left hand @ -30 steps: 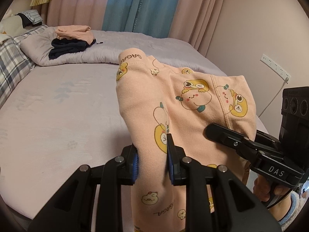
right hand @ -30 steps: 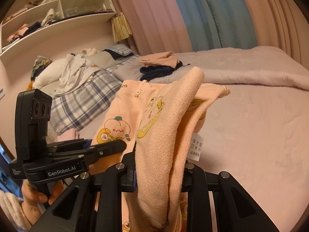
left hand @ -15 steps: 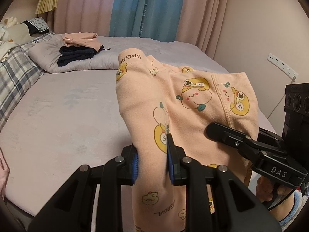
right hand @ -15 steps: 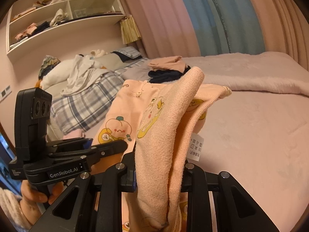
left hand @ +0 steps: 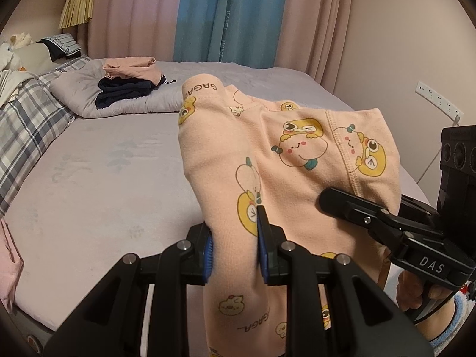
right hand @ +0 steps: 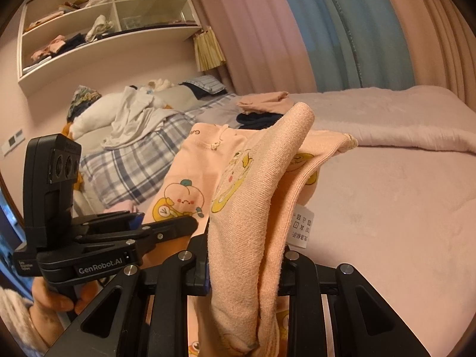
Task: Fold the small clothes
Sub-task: 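Hold the folded shirt raised with both grippers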
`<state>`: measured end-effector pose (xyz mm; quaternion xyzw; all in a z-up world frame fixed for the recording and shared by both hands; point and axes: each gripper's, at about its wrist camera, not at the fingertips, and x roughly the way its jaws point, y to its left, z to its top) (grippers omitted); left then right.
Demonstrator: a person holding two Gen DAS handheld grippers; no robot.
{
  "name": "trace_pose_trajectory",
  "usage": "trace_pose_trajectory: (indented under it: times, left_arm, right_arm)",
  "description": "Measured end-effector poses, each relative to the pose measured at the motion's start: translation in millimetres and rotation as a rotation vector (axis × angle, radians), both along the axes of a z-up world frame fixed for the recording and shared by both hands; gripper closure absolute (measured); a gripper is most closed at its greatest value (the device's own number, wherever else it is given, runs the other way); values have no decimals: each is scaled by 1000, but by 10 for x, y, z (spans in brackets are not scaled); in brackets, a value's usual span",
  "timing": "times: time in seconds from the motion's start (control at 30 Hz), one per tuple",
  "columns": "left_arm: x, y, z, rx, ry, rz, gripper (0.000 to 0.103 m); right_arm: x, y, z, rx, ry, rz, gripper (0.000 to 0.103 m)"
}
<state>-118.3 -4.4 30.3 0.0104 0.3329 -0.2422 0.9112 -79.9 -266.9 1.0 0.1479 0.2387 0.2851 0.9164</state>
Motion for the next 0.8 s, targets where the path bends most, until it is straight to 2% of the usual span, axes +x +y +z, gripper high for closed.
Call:
trace_pose_trajectory:
  times: [0.8]
  left_arm:
    - [542,-90,-69,24,20,-14,79]
  right_arm:
    - [269,288,41,-45,38,-44,76]
